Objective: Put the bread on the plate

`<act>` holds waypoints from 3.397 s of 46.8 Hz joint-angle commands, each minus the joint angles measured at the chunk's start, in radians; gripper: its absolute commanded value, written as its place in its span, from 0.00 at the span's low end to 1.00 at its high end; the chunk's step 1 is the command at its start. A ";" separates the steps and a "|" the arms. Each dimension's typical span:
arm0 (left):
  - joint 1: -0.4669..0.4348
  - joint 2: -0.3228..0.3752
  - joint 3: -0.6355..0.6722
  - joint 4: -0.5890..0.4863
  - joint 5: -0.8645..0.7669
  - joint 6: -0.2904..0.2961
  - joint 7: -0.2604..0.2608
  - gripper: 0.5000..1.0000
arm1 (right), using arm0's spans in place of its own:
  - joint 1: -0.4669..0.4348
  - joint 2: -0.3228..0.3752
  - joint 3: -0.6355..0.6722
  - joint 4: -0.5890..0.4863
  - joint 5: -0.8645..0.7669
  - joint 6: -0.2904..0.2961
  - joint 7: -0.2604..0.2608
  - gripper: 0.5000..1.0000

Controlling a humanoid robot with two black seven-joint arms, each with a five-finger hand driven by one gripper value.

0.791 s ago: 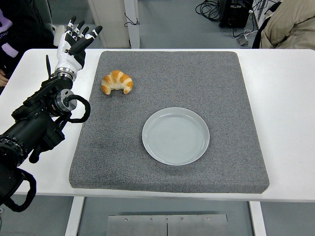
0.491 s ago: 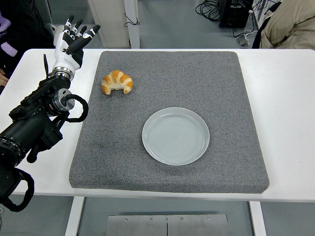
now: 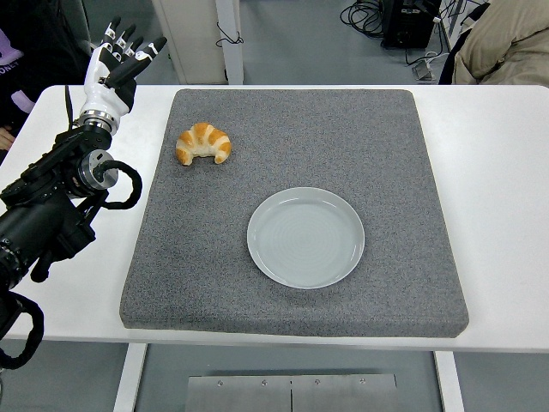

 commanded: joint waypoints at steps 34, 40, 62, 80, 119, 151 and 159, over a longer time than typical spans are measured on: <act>-0.012 0.211 0.126 -0.160 0.549 0.006 0.142 0.95 | 0.000 0.000 0.000 0.000 0.000 0.000 0.000 1.00; -0.031 0.246 0.131 -0.212 0.687 -0.016 0.174 0.95 | 0.000 0.000 0.000 0.000 0.000 0.000 0.000 1.00; -0.036 0.303 0.195 -0.318 1.040 -0.154 0.209 0.95 | 0.000 0.000 0.000 0.000 0.000 0.000 0.000 1.00; -0.042 0.301 0.241 -0.316 1.118 -0.050 0.209 0.94 | 0.000 0.000 0.000 0.000 0.000 0.000 0.000 1.00; -0.114 0.197 0.553 -0.232 1.116 0.162 0.211 0.92 | 0.000 0.000 0.000 0.000 0.000 0.000 0.000 1.00; -0.105 0.099 0.571 -0.121 1.115 0.184 0.213 0.77 | 0.000 0.000 0.000 0.000 0.000 0.000 0.000 1.00; -0.101 0.097 0.573 -0.109 1.115 0.184 0.211 0.77 | 0.000 0.000 0.000 0.000 0.000 -0.001 0.000 1.00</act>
